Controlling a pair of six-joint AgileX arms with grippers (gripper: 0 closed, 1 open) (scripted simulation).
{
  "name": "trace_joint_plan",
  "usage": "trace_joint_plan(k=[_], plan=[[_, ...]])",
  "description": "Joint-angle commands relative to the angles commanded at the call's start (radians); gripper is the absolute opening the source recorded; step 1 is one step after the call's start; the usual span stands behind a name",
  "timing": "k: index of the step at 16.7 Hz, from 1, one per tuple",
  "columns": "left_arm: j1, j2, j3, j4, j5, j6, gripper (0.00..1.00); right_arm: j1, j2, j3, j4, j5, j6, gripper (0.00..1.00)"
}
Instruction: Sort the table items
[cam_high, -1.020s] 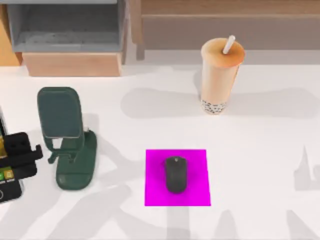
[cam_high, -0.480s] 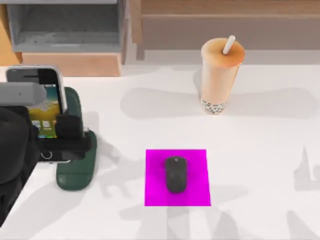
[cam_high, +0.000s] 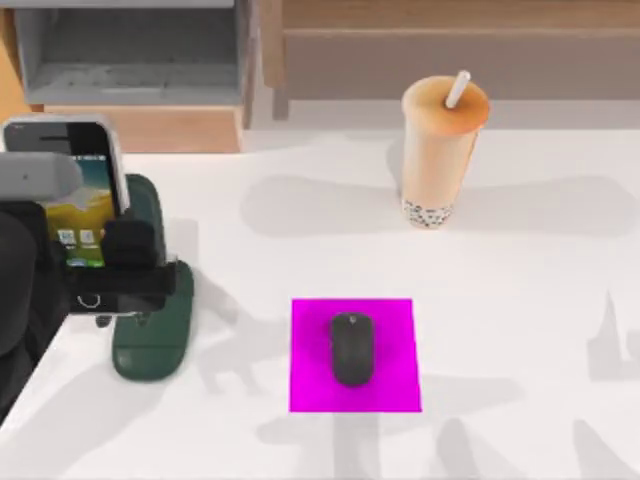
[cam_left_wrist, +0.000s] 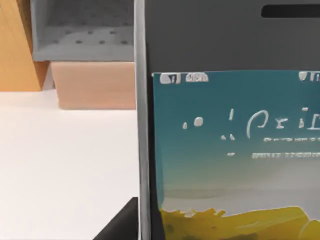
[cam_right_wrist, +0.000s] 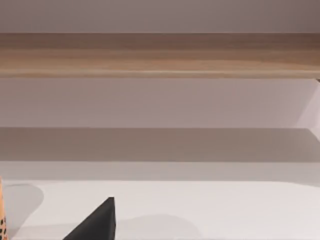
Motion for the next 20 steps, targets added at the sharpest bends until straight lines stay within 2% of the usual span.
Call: trace_joint_plan(k=[5,9,12,17,20], plan=[[0.045,-0.008,0.064,0.016,0.065,0.056,0.00,0.000,0.000,0.000,0.000,0.000,0.000,1.00],[0.110,0.141,-0.011,0.189,0.108,0.083,0.00,0.000,0.000,0.000,0.000,0.000,0.000,1.00],[0.140,0.234,-0.062,0.297,0.118,0.082,0.00,0.000,0.000,0.000,0.000,0.000,0.000,1.00],[0.146,0.250,-0.064,0.316,0.118,0.079,0.00,0.000,0.000,0.000,0.000,0.000,0.000,1.00],[0.146,0.250,-0.064,0.316,0.118,0.079,0.23,0.000,0.000,0.000,0.000,0.000,0.000,1.00]])
